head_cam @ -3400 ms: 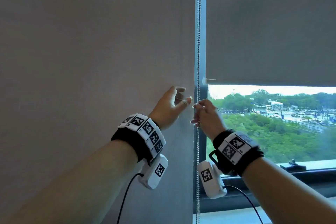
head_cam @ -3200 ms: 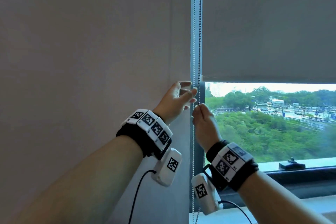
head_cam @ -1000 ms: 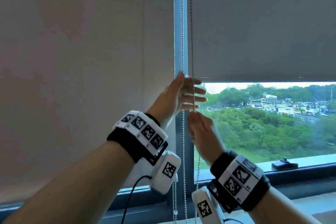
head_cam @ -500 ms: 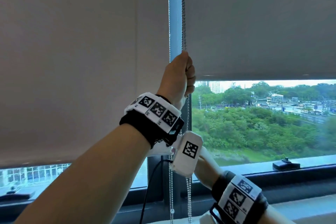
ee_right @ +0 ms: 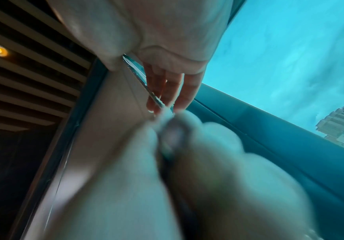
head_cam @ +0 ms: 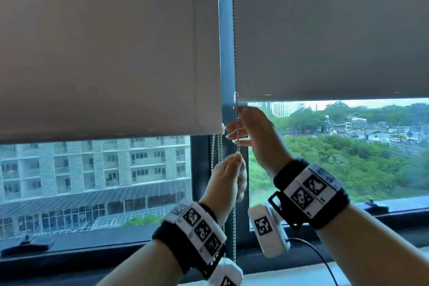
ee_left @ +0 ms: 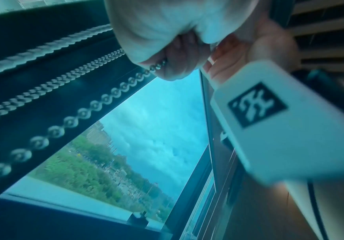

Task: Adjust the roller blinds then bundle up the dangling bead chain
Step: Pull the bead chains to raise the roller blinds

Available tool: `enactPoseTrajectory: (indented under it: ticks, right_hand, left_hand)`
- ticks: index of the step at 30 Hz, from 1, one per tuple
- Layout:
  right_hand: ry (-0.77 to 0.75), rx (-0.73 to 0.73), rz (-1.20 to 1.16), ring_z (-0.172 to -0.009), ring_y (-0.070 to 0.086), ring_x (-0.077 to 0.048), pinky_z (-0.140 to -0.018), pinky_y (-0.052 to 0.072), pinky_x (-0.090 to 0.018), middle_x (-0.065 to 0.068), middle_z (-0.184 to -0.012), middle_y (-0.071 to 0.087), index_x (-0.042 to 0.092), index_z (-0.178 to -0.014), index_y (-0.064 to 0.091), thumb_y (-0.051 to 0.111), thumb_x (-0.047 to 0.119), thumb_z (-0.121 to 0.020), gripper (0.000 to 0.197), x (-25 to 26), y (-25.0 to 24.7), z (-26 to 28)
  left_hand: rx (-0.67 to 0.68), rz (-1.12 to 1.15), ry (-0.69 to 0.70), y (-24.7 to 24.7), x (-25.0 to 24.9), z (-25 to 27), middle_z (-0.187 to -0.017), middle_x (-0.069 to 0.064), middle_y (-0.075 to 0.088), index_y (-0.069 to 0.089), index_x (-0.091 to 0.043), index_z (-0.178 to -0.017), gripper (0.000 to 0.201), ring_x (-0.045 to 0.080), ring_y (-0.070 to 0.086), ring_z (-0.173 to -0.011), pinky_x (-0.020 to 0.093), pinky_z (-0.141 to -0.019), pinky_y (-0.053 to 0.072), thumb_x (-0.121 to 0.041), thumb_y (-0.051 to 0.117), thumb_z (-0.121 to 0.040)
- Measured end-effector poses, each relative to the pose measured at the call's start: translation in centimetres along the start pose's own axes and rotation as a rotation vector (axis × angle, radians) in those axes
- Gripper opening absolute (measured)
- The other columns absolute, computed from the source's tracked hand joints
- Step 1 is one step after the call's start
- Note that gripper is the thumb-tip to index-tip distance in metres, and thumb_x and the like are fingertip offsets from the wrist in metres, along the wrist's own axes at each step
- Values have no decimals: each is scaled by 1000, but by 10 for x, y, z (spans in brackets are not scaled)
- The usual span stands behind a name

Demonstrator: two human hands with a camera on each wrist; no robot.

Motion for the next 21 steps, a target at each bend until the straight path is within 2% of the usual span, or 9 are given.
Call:
enactPoseTrajectory:
  ticks: [3,5,7,9,11,13,15,18,21]
  right_hand:
    - [-22,38,-20,-56,56,-12,-62,52,-33,1,-72,59,29,-94,51,38,38,-94,16,17,4,-12]
    - [30,65,-71,-49,46,-10,-53,49,-28,4,-64,52,22,-95,49,34,34,-98,19,23,7,-16]
    - [71,61,-120,-39,32,-5,-38,34,-16,10,-49,42,17,-81,45,30,34,-99,28,22,13,-14]
    - [41,1,-138,-32,23,-2,-33,23,-13,11,-38,33,16,-66,37,28,30,-100,38,19,19,-10]
    - [7,-34,-149,-32,20,-3,-33,20,-14,11,-38,29,16,-60,32,29,25,-100,42,16,22,-5]
    - [10,-31,-159,-33,20,-4,-34,20,-15,11,-40,28,17,-59,32,29,24,-100,42,10,22,-2]
    - [-7,-27,-80,-36,24,-4,-39,23,-20,11,-40,32,24,-57,38,30,30,-99,43,-1,21,4]
    - [-16,-25,63,-40,33,-2,-46,28,-26,12,-45,43,23,-63,50,32,32,-98,40,-22,21,21]
    - [10,-11,69,-41,32,-2,-46,28,-26,13,-43,44,30,-63,53,33,41,-94,38,-40,25,41]
  left_hand:
    - [38,-80,-11,-4,22,18,-53,-1,33,35,-18,-67,36,12,27,-44,22,-39,21,-30,30,-101]
    - [49,-127,-31,-5,41,26,-57,8,36,42,-14,-73,34,15,30,-48,23,-40,25,-35,33,-98]
    - [77,-91,-26,-4,57,33,-60,11,38,50,-11,-76,34,17,32,-52,27,-45,26,-43,42,-87]
    - [113,-84,-53,-5,66,37,-61,10,42,55,-18,-71,39,20,34,-56,29,-50,27,-56,45,-78]
    - [152,-135,-122,-8,65,36,-70,12,53,61,-20,-77,55,23,44,-63,28,-55,36,-69,36,-79]
    - [184,-86,-147,-14,55,28,-84,15,60,59,-7,-100,81,27,53,-78,34,-69,45,-75,23,-76]
    - [174,-15,-90,-20,36,12,-89,12,65,54,-2,-113,94,25,60,-83,35,-76,47,-79,19,-71]
    - [112,9,13,-24,-8,-14,-113,27,63,53,-8,-123,89,31,61,-102,39,-89,50,-73,11,-78]
    - [126,40,78,-23,-53,-36,-98,21,65,55,-8,-116,77,30,63,-92,38,-79,51,-65,11,-88]
Point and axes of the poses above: each hand's wrist, its own z-axis away from the middle knuckle, its own y-axis out of the palm, x = y × z, the point moved 3 cm from there along -z, towards the middle knuckle
